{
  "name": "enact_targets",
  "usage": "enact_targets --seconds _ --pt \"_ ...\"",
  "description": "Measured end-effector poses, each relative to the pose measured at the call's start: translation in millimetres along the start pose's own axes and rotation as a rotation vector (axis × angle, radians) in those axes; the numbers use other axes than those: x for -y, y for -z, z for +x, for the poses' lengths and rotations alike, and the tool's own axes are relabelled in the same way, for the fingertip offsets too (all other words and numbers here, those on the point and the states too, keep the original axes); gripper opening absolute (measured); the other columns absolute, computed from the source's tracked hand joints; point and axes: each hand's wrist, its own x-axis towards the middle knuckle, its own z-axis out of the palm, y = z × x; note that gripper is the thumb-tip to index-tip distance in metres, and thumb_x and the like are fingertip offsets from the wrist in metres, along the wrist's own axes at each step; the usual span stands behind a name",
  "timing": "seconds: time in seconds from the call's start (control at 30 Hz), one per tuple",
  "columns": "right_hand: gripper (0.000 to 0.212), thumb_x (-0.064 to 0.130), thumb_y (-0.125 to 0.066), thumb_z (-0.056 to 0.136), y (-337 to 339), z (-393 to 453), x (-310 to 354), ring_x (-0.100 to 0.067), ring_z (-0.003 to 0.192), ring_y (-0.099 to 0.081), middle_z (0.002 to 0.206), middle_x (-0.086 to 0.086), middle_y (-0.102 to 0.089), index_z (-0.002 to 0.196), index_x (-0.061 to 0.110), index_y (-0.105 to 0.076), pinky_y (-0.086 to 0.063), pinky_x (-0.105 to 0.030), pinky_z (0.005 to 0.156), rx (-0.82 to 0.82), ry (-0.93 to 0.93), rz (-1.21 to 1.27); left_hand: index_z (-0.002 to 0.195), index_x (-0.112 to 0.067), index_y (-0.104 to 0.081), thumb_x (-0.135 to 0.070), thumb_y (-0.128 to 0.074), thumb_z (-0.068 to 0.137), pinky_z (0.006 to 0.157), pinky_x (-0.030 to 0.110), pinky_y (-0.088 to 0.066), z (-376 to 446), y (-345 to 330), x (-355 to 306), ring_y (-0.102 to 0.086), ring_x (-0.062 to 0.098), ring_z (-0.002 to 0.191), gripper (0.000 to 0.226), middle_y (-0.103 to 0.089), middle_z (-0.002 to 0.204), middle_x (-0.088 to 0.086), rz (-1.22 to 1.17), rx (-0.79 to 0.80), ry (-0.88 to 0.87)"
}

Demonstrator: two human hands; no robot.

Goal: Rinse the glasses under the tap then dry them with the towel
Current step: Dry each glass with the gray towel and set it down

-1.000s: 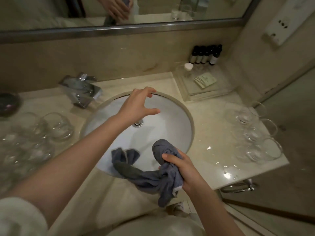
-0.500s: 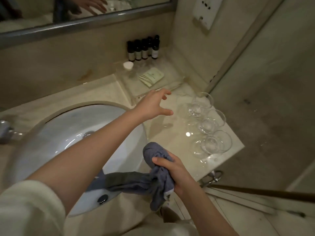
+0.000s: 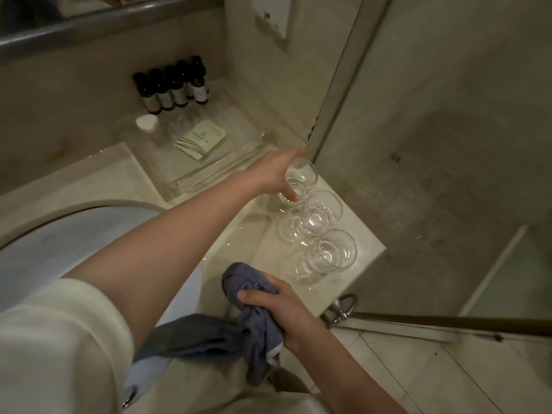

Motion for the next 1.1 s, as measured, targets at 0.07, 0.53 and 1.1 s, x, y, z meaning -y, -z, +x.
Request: enact_targets --seconds 0.07,0.53,1.1 --pt "0.040 0.004 -0.074 0.068 0.9 0.0 -1.2 -0.019 0.088 -0.067 0.096 -0.012 -0.070 0.107 0.003 -0.069 -0.053 -0.026 0.075 0.000 0.010 -0.001 0.151 -0.023 -0.030 -0.019 -0.090 0.065 0.105 0.031 -0.036 7.5 -5.2 -2.0 -0.039 0.025 0.136 0.104 -0.043 0.148 0.009 0.009 0.006 0.015" --pt "0.039 0.005 -0.072 0.076 4.9 -5.0 -2.5 -0.021 0.088 -0.069 0.096 -0.013 -0.072 0.115 0.003 -0.065 -0.054 -0.028 0.074 -0.036 0.074 0.018 0.143 -0.019 -0.040 -0.018 -0.089 0.065 0.092 0.031 -0.044 -34.1 -4.3 25.3 -0.052 0.026 0.121 0.092 -0.049 0.138 0.010 -0.226 -0.194 0.133" --pt "0.061 0.012 -0.074 0.080 -120.4 -28.4 -11.4 -0.015 0.116 -0.061 0.127 -0.003 -0.064 0.137 0.014 -0.052 -0.051 -0.030 0.096 0.108 0.518 -0.247 0.120 -0.028 -0.058 -0.023 -0.089 0.050 0.067 0.025 -0.050 -321.2 38.6 82.8 -0.061 0.015 0.081 0.077 -0.056 0.108 0.005 -0.925 -0.645 0.448"
